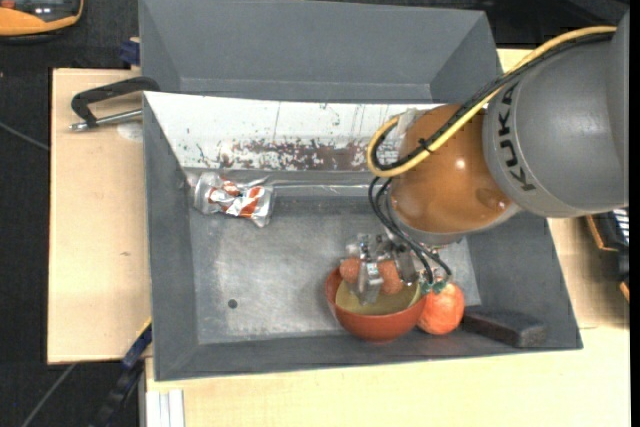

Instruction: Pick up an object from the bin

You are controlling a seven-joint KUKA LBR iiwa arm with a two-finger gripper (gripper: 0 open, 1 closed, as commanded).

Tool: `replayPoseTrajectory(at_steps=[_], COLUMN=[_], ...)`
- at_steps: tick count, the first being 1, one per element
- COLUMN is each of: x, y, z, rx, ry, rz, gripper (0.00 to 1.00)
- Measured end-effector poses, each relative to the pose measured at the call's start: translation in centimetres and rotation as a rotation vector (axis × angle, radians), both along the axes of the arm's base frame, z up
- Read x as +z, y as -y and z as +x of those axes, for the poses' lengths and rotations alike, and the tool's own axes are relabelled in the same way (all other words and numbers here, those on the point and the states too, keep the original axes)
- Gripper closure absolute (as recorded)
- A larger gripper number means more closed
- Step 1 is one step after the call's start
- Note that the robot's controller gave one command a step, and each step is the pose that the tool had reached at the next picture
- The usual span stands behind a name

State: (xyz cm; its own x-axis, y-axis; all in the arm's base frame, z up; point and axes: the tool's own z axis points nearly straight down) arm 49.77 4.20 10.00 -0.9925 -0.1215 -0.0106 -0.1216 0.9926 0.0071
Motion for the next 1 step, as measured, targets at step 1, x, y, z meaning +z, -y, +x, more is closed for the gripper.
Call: replayPoseTrajectory(at_steps=[1], x=[9.93], y=[-0.98], z=[6.25], rx=[0.024], ry=[0.018], rz=[0.002], gripper=[1.00])
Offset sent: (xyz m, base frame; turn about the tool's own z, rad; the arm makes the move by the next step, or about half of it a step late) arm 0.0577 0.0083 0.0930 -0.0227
